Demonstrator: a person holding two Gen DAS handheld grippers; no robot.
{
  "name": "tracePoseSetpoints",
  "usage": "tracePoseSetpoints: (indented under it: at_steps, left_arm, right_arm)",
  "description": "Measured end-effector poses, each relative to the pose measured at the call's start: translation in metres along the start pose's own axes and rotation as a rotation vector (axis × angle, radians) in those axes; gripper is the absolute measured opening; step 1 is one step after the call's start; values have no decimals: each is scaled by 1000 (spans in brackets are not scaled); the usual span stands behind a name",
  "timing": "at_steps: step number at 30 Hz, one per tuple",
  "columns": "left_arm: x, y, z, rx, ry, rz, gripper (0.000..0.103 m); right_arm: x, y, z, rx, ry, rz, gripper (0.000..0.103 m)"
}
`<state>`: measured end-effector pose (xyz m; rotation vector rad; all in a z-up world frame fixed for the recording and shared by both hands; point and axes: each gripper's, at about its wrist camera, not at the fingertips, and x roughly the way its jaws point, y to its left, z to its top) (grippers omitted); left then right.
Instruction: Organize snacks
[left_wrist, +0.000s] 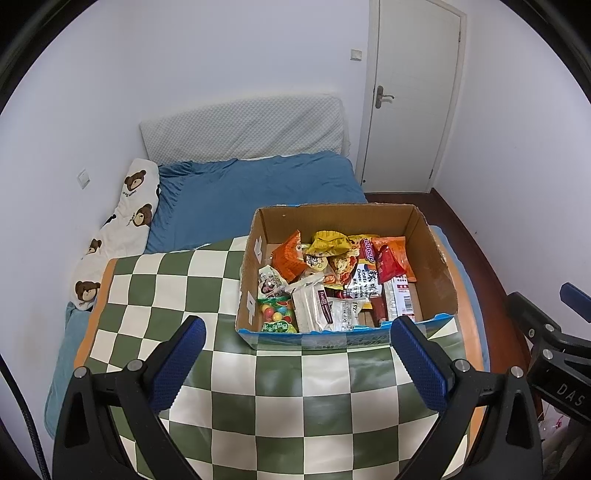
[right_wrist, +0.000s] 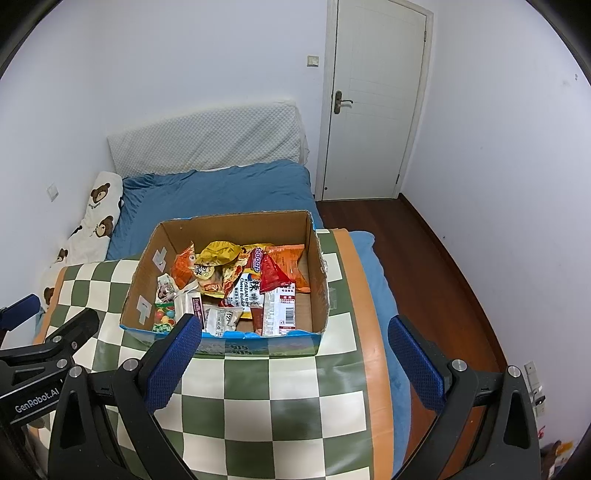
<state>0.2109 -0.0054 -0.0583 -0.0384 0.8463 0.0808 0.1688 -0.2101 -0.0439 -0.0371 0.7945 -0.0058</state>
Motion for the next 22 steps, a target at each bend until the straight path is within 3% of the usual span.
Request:
tracePoseSetpoints:
  at_steps: [22]
  left_arm:
    - [-10, -4, 5, 7, -20, -13, 103]
  right_arm:
    - [-6, -3, 1, 15, -4, 0, 103]
